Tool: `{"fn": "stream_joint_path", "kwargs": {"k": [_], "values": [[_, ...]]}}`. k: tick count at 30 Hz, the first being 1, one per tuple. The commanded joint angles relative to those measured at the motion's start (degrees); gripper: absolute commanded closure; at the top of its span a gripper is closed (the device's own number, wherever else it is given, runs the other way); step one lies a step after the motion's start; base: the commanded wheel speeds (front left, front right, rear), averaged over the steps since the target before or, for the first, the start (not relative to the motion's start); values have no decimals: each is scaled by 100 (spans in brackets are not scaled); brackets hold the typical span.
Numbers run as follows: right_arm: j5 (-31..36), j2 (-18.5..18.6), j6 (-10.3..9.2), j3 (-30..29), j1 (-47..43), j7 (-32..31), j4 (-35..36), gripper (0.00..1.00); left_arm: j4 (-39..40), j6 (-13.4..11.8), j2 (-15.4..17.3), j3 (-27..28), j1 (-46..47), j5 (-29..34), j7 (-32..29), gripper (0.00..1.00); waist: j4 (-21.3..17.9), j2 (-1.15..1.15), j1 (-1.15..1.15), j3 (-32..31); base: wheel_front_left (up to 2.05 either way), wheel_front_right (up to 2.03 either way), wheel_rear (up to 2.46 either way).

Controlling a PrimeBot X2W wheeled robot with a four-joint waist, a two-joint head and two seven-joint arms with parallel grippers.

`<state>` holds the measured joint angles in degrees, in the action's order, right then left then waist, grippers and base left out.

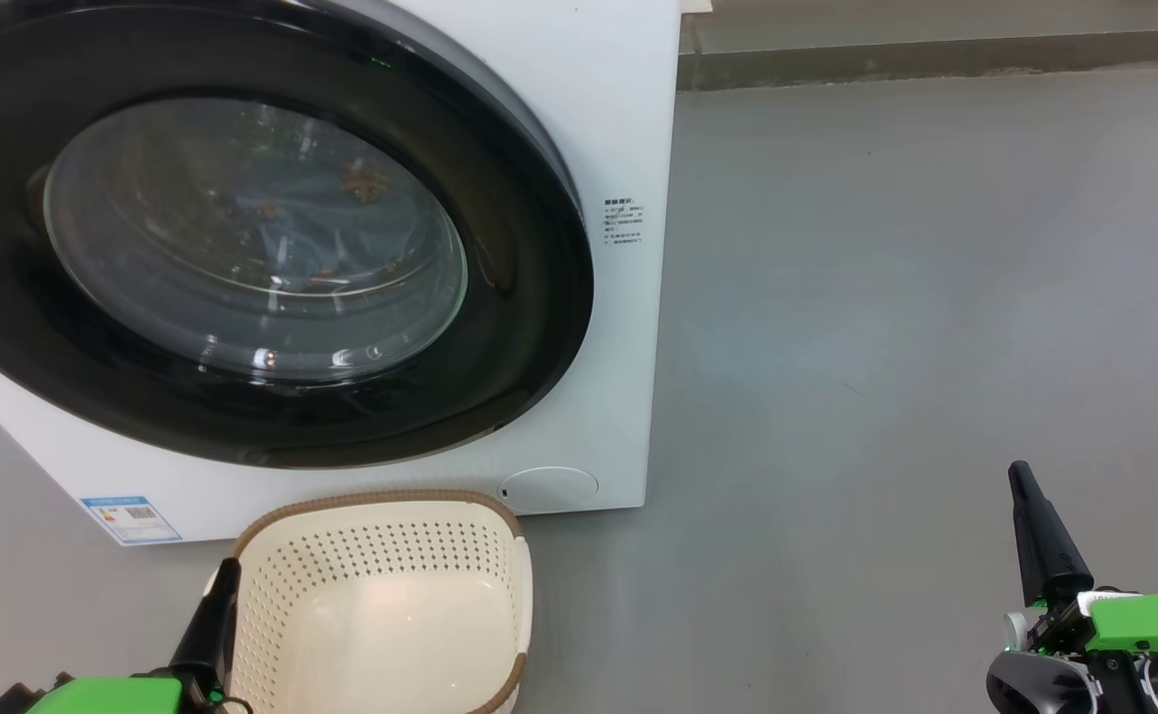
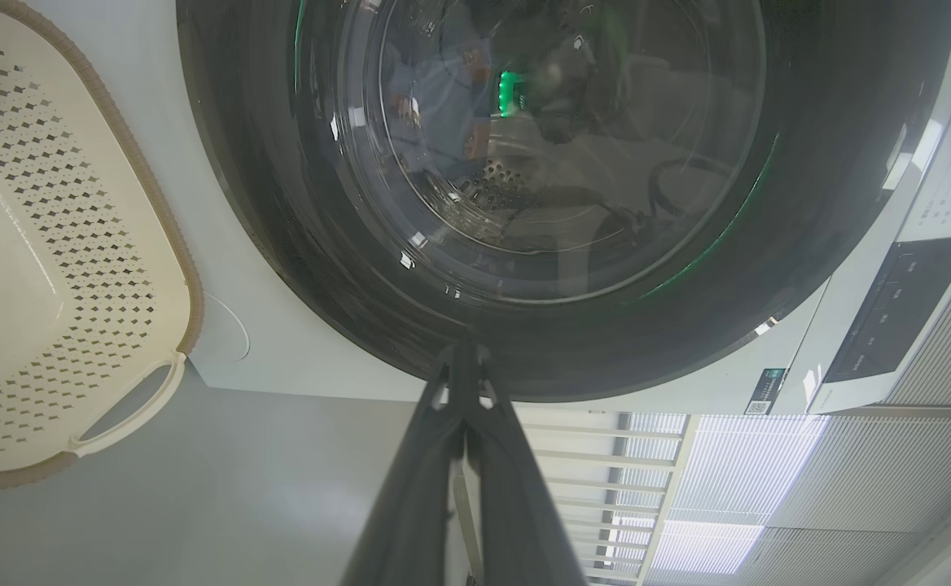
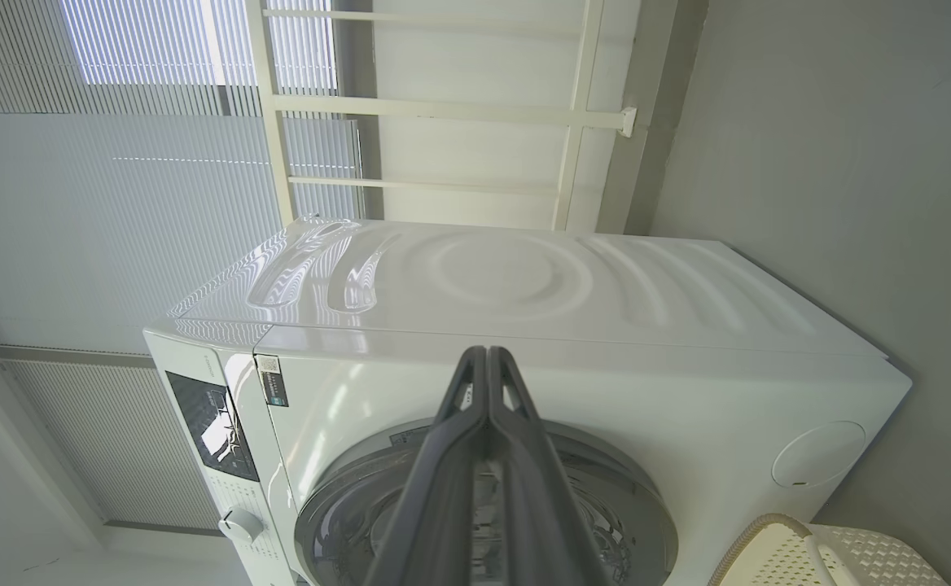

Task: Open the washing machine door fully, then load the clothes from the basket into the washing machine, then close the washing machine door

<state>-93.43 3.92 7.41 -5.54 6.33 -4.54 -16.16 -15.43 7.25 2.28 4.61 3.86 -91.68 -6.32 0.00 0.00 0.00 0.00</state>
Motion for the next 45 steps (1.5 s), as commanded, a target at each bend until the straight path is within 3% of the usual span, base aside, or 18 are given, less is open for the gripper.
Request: {"fn": "stream_joint_path", "kwargs": {"k": [1, 45], "values": [[-31, 37, 8, 87, 21, -46, 182, 100, 134, -4, 60, 202, 275, -40, -22, 100, 0, 0, 0, 0, 0, 0, 0], [-8, 17, 8, 60, 23, -67, 180, 100, 132, -2, 60, 202, 275, -40, -22, 100, 0, 0, 0, 0, 0, 0, 0]]}}
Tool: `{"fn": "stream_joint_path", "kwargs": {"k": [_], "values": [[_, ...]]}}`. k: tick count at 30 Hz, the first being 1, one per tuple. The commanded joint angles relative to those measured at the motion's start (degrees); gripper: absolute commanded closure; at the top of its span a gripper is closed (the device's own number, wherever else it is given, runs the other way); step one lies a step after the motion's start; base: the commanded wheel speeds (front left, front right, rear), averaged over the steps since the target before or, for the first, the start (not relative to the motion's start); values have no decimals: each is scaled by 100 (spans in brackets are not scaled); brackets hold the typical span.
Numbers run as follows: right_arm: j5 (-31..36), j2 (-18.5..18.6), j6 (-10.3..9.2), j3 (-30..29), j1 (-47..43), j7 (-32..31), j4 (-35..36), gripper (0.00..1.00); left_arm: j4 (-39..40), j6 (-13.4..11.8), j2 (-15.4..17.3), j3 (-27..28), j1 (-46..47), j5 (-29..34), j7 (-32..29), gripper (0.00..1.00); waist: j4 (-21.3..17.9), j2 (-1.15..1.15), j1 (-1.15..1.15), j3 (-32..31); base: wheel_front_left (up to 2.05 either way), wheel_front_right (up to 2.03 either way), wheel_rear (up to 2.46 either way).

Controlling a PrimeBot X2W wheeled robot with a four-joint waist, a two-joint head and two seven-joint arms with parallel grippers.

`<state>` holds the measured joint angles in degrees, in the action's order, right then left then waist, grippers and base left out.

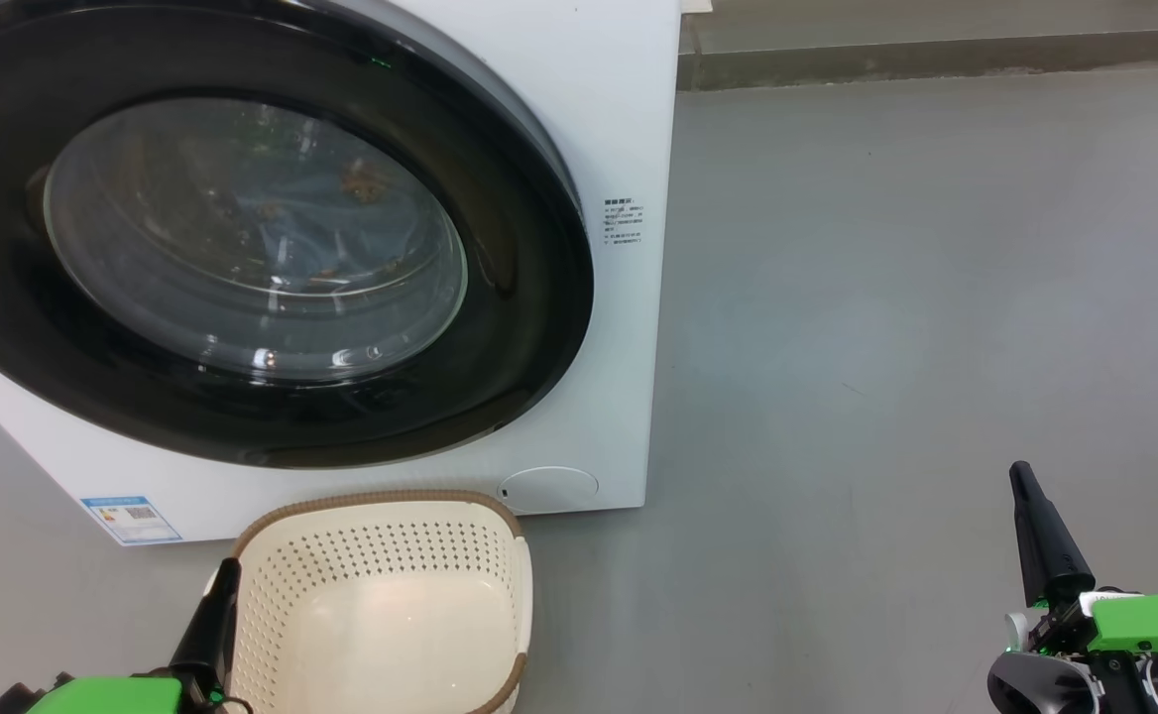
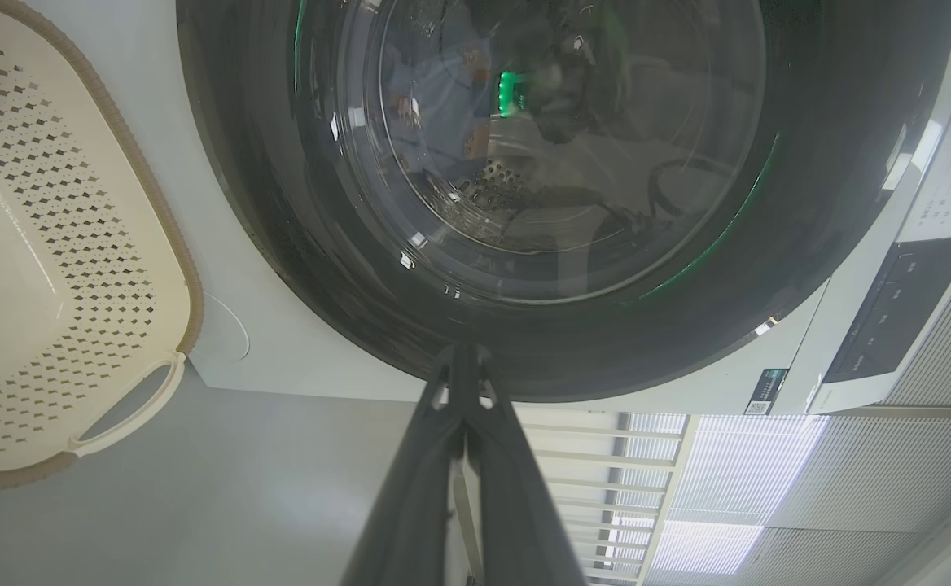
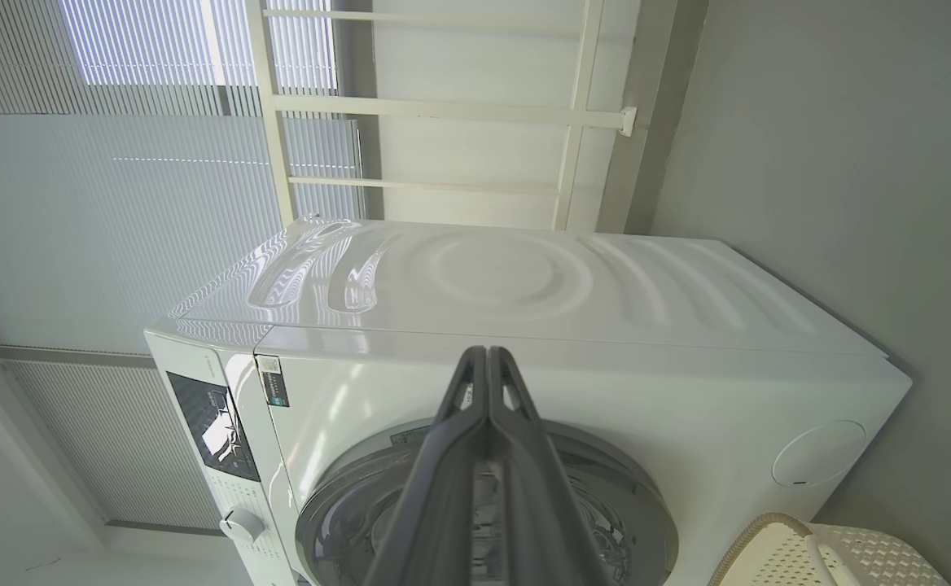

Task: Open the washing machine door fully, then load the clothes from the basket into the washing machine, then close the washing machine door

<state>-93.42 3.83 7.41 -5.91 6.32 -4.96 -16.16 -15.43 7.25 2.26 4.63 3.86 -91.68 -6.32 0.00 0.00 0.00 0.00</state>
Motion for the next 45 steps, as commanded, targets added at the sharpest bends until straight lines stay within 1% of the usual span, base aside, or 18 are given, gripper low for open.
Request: {"fn": "stream_joint_path", "kwargs": {"k": [1, 45], "values": [[-8, 25, 8, 96, 24, -26, 180, 100, 132, -2, 62, 200, 275, -40, -22, 100, 0, 0, 0, 0, 0, 0, 0], [13, 8, 8, 71, 26, -45, 178, 100, 130, -1, 62, 200, 275, -40, -23, 100, 0, 0, 0, 0, 0, 0, 0]]}}
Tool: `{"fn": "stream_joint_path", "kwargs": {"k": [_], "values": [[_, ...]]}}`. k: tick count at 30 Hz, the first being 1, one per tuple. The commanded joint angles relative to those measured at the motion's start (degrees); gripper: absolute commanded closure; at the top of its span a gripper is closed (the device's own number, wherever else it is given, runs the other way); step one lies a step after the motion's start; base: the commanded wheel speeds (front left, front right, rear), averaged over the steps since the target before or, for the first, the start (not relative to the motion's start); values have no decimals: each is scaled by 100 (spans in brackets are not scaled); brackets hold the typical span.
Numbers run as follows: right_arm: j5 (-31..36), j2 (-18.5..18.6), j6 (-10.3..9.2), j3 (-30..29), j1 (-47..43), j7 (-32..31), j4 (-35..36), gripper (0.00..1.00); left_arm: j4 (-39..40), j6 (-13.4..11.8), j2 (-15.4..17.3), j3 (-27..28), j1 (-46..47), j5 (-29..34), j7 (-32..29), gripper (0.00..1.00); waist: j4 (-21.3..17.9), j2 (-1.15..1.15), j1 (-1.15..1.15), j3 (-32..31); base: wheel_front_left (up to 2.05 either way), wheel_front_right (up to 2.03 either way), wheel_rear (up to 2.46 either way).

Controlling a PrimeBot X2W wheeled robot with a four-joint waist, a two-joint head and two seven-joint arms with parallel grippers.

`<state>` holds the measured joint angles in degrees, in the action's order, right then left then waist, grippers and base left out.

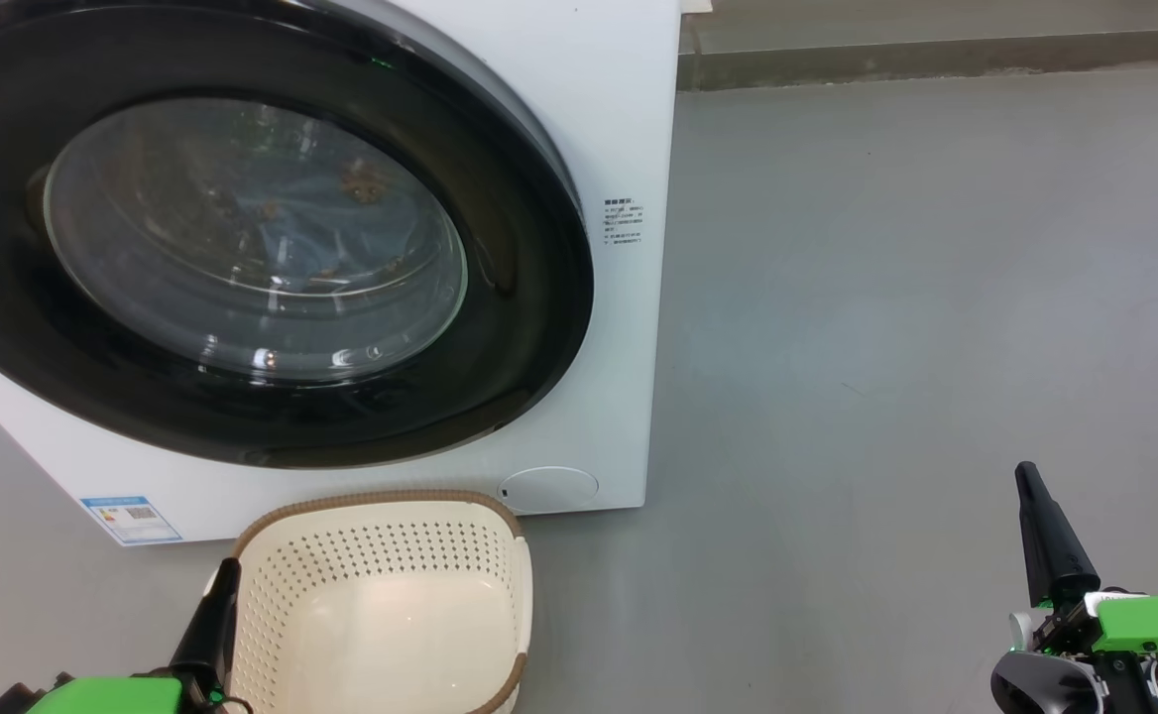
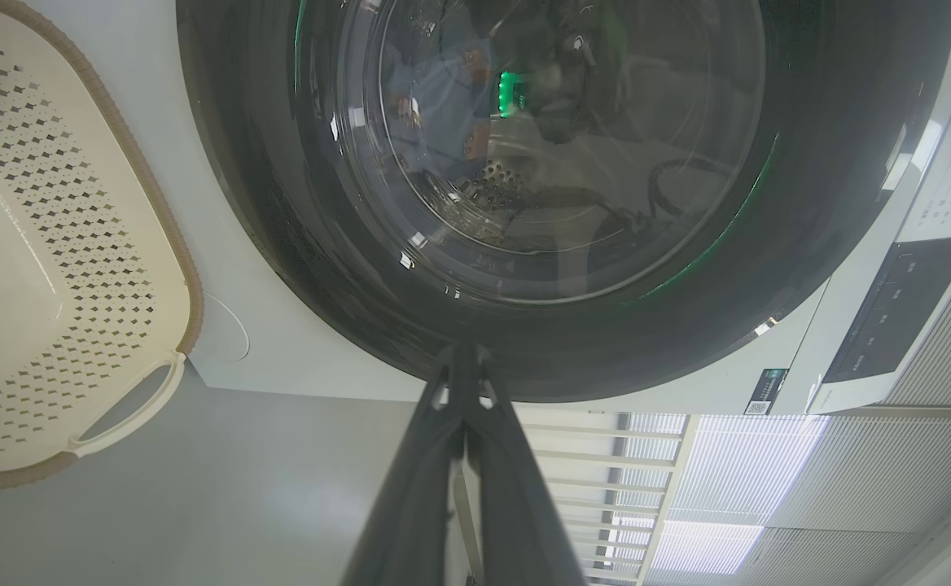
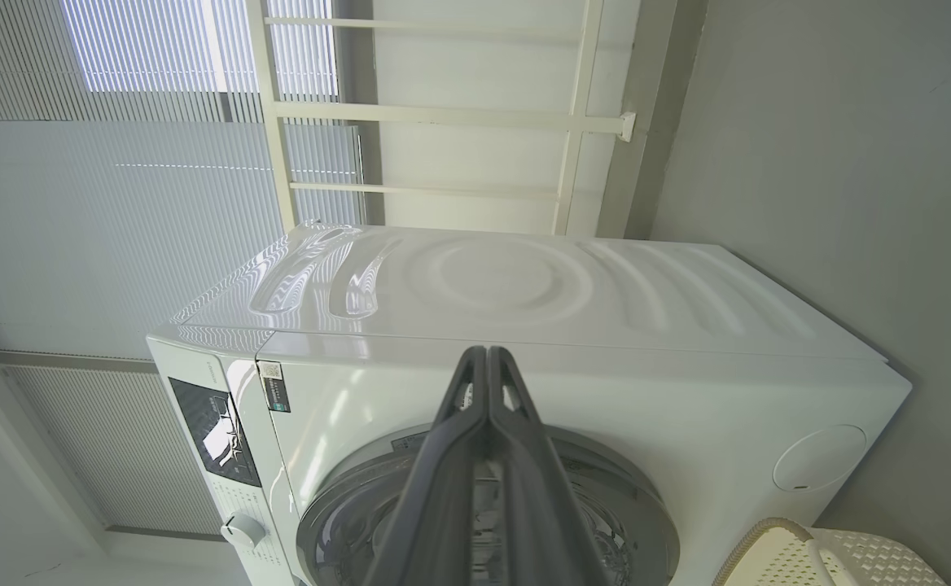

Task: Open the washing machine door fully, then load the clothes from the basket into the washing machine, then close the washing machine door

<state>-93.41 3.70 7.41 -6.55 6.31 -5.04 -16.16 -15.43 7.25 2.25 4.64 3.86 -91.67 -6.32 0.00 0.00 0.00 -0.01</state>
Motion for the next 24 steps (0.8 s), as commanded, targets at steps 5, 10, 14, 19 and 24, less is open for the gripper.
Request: {"fn": "stream_joint_path", "kwargs": {"k": [5, 10, 14, 19, 24], "values": [[14, 19, 8, 133, 27, -40, 178, 100, 130, -1, 63, 199, 275, -41, -23, 100, 0, 0, 0, 0, 0, 0, 0], [16, 17, 8, 131, 27, -42, 178, 100, 130, -1, 63, 199, 275, -41, -23, 100, 0, 0, 0, 0, 0, 0, 0], [17, 16, 8, 129, 27, -43, 177, 100, 130, -1, 63, 199, 275, -41, -23, 100, 0, 0, 0, 0, 0, 0, 0], [19, 14, 8, 127, 27, -45, 177, 100, 130, -1, 63, 199, 275, -41, -23, 100, 0, 0, 0, 0, 0, 0, 0], [22, 12, 8, 124, 28, -47, 177, 100, 130, -1, 63, 199, 275, -41, -23, 100, 0, 0, 0, 0, 0, 0, 0]]}}
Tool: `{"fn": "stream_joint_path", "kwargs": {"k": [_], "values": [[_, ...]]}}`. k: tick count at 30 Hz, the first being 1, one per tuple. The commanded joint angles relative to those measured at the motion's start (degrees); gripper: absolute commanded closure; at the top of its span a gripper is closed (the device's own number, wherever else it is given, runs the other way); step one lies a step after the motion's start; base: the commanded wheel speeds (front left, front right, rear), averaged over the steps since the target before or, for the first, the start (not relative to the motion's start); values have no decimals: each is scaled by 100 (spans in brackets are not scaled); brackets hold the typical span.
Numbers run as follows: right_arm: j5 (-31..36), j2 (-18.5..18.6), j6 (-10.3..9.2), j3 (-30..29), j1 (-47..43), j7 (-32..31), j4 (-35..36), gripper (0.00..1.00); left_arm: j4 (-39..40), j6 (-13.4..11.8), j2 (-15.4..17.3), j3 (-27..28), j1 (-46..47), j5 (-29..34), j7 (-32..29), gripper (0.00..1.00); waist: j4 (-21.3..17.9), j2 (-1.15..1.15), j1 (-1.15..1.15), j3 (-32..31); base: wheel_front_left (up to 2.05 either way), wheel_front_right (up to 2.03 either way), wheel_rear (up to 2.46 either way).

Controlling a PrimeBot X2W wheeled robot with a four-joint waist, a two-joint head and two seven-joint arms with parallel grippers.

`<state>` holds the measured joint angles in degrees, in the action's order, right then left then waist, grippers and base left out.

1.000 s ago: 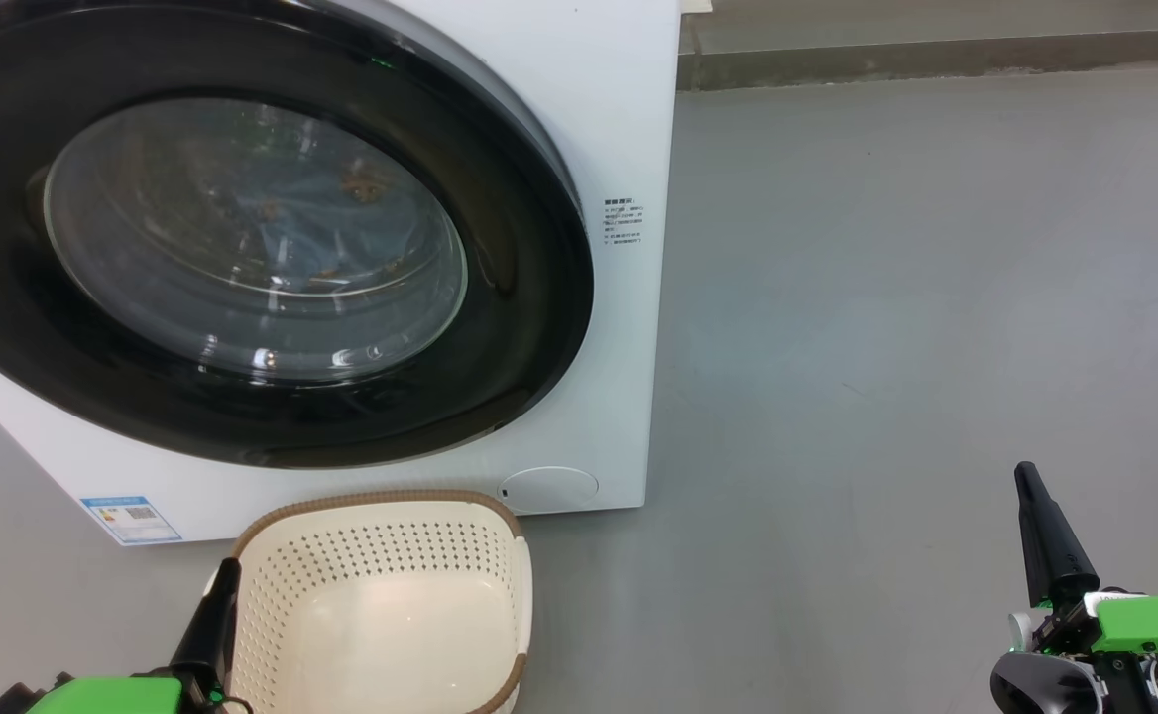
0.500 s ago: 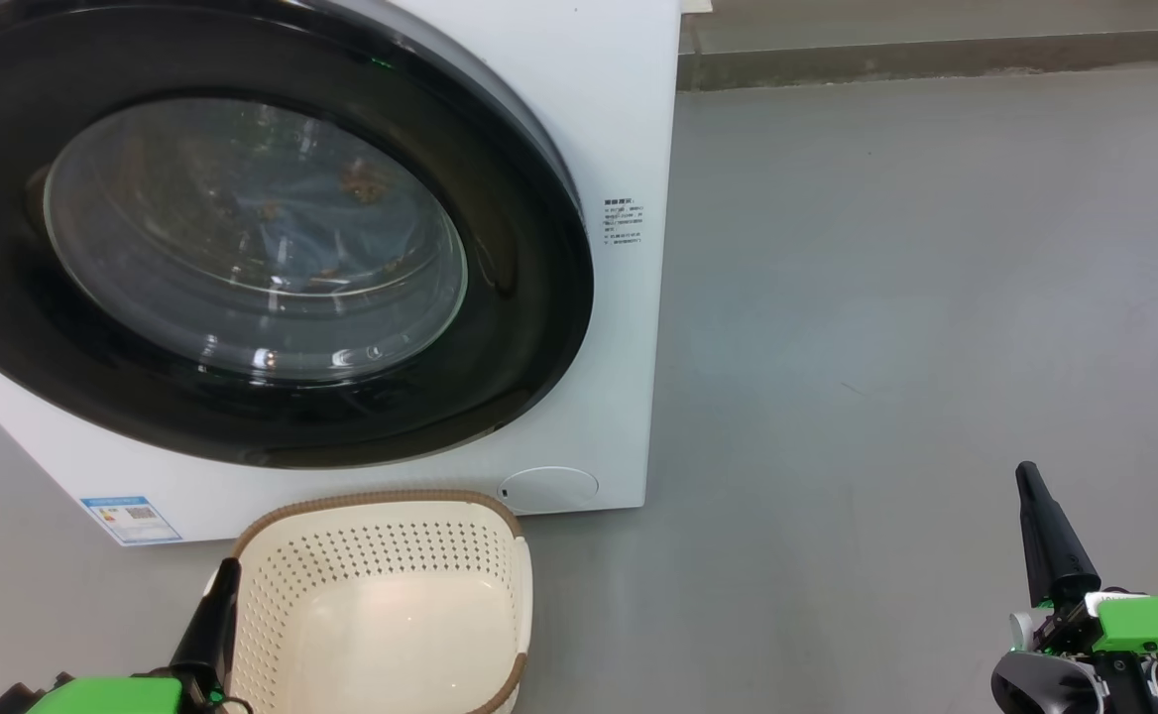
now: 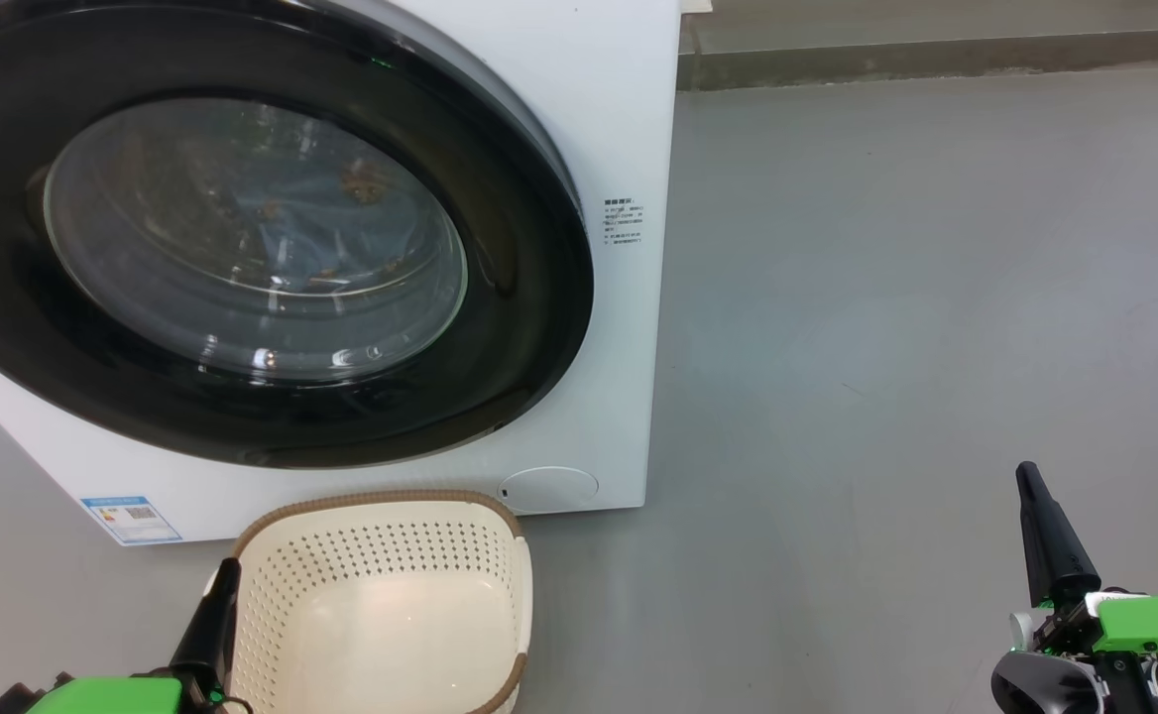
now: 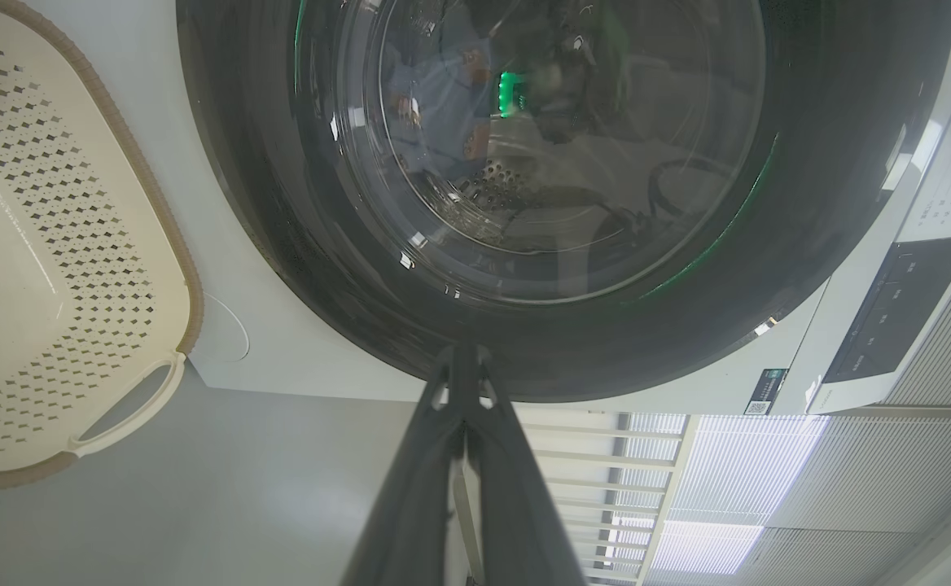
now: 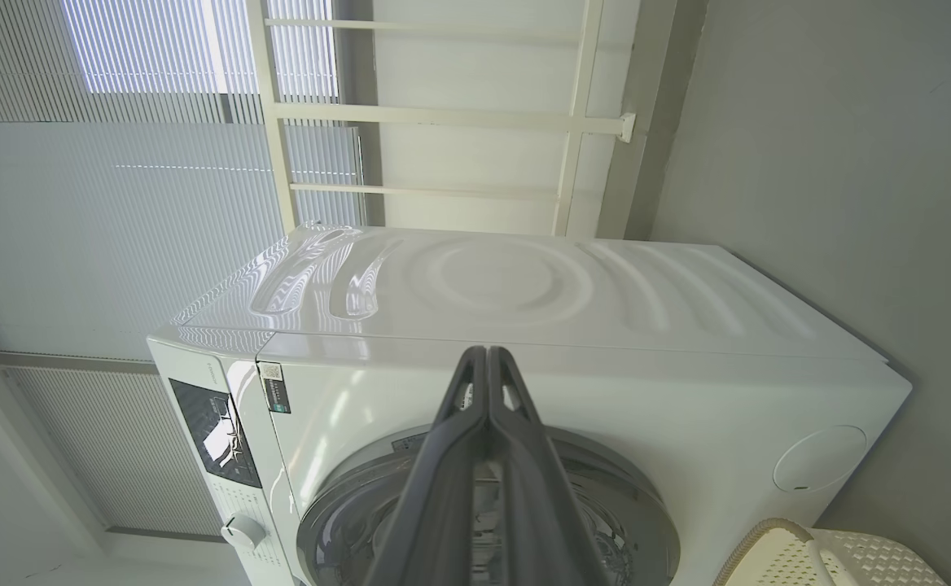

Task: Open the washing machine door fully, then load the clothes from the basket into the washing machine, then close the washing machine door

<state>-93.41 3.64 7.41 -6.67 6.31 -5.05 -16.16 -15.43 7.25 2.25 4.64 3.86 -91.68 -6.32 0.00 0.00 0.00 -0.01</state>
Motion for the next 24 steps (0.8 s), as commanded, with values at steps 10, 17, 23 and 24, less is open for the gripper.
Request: {"fn": "stream_joint_path", "kwargs": {"k": [10, 17, 23, 24], "values": [[26, 14, 8, 131, 28, -50, 177, 100, 130, -1, 63, 199, 275, -40, -23, 100, 0, 0, 0, 0, 0, 0, 0], [29, 12, 8, 128, 28, -53, 177, 100, 130, -1, 63, 199, 275, -40, -23, 100, 0, 0, 0, 0, 0, 0, 0], [31, 10, 8, 125, 29, -55, 176, 100, 130, -1, 63, 199, 275, -40, -23, 100, 0, 0, 0, 0, 0, 0, 0], [32, 9, 8, 124, 29, -55, 176, 100, 130, -1, 63, 199, 275, -40, -23, 100, 0, 0, 0, 0, 0, 0, 0]]}}
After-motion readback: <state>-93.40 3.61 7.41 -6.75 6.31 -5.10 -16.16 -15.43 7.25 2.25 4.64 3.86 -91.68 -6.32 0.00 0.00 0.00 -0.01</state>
